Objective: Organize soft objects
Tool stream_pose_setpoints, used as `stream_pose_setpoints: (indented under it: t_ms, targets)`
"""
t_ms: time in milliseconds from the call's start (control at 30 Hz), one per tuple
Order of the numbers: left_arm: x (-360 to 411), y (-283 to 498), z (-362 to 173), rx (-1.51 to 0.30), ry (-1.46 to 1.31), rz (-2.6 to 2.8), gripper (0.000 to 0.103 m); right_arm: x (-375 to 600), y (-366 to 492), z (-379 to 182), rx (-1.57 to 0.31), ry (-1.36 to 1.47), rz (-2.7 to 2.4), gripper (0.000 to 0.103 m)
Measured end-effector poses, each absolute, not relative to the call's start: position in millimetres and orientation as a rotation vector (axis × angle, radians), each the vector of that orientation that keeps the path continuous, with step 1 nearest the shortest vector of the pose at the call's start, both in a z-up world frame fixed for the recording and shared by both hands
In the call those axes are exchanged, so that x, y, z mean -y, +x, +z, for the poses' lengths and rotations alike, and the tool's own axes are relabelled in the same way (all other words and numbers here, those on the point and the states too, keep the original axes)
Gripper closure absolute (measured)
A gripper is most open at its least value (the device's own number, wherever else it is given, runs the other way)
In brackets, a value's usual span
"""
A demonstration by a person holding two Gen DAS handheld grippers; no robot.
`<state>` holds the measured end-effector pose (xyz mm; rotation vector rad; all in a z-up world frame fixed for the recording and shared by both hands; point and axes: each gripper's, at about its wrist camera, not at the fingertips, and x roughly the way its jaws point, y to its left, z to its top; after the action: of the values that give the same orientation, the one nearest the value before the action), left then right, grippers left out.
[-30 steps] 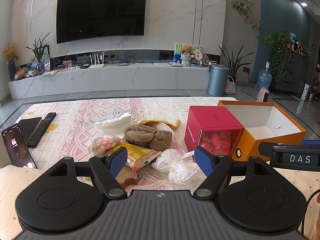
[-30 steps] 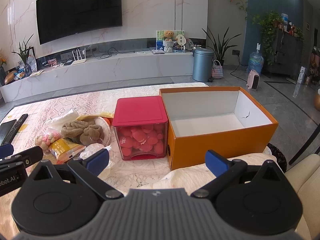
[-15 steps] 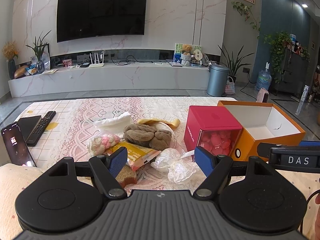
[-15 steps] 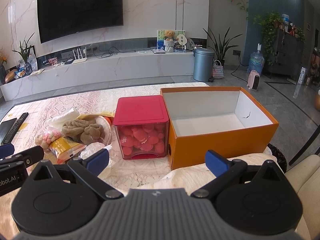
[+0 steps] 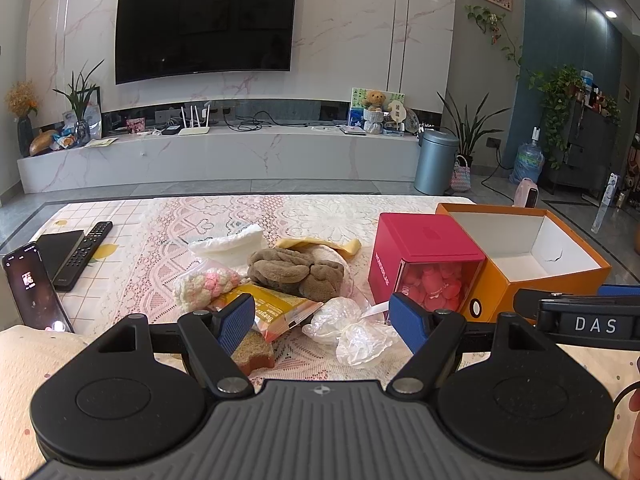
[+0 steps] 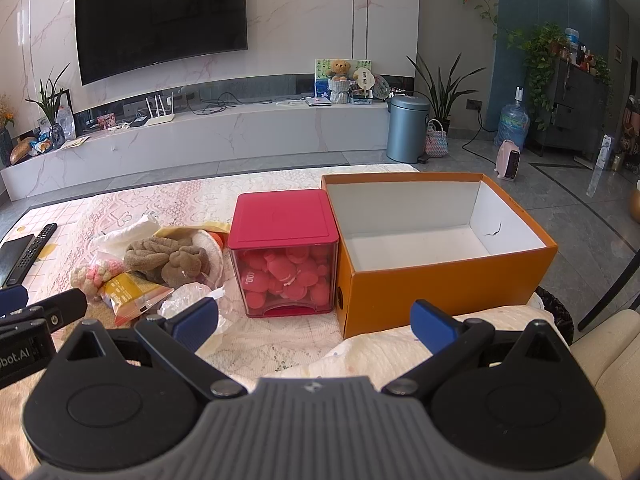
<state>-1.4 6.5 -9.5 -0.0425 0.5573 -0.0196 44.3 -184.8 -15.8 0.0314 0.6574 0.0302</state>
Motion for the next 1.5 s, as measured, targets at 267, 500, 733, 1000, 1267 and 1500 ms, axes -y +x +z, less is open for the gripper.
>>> stream_pose_setpoints:
  t_ms: [267, 500, 733, 1000, 1267, 1500]
  targets:
    - [-8.4, -0.6, -7.8, -0.57, -0.054, -0.027, 0.013, 183.4, 44.2, -16.6, -0.666, 0.03, 0.036, 0.003]
    - [-24.4, 5.6, -9.6, -0.621, -0.076, -0.047, 0.026, 175.2, 51.1, -15.3, -0.654, 0.007, 0.126, 0.003]
    - [-57.3, 23.9, -23.7, -0.747, -0.127, -0.057, 0.042, 156.5, 75.8, -26.9, -0.712, -0.04, 0.238, 0.02]
    - [-86.0, 52.6, -46.3, -0.88, -0.137, -0.013, 0.032, 118.2, 111.6, -56.1, -0.832, -0.126, 0.366, 0.029]
    - [-107.3, 94.0, -66.0, -0.967, 0.061, -0.067, 0.019, 86.6, 153.6, -88.2, -0.925, -0.181, 0.442, 0.015]
    - [-114.3, 127.0, -96.0, -1.123, 0.248, -0.181, 0.013, 70.2, 178.8, -118.2, -1.003, -0.198, 0.452, 0.012]
